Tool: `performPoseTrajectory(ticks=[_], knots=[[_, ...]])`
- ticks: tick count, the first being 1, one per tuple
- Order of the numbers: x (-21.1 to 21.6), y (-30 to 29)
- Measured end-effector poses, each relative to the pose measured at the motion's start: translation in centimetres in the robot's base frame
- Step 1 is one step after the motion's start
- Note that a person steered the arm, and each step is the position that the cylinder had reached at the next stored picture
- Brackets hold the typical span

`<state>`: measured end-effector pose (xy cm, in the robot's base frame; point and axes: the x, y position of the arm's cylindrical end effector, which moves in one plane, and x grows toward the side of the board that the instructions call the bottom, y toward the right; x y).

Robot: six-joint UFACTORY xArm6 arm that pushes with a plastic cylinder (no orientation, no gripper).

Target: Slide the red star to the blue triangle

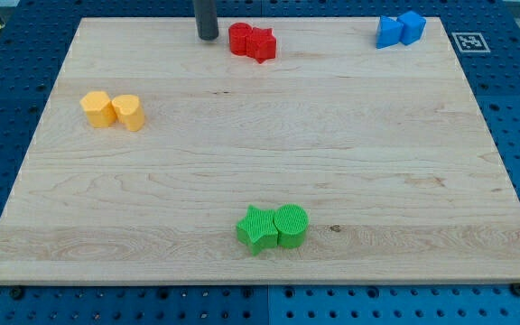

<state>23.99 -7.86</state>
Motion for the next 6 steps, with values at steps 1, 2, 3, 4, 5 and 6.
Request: performPoseTrajectory(ticks=[1,2,3,4,5,6], knots=[[1.3,3.3],[1.6,6.3],[2.6,9.1],[3.6,12.3],[3.6,14.0],[4.6,14.3]])
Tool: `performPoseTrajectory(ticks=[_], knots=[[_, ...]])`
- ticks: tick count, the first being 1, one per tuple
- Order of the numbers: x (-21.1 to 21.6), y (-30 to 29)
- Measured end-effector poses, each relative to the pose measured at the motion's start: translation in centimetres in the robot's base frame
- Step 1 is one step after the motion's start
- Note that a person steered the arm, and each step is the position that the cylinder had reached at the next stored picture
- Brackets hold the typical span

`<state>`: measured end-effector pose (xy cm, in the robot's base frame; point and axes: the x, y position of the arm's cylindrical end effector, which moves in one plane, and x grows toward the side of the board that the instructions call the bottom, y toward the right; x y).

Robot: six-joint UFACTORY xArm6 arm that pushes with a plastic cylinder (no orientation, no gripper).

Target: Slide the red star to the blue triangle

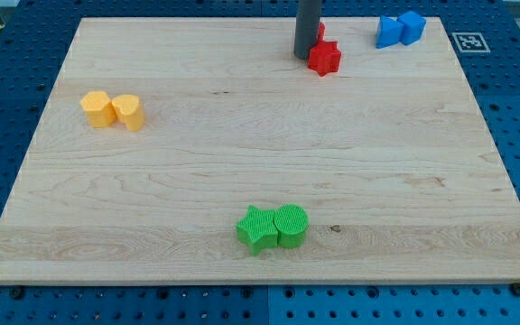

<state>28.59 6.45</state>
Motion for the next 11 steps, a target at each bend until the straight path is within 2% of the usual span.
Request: performPoseTrajectory(ticks=[1,4,5,6,8,11], knots=[[2.2,0.7],[5.6,10.6],[8.2,11.2],[8.7,13.6],[6.4,14.9],[0.2,14.7]])
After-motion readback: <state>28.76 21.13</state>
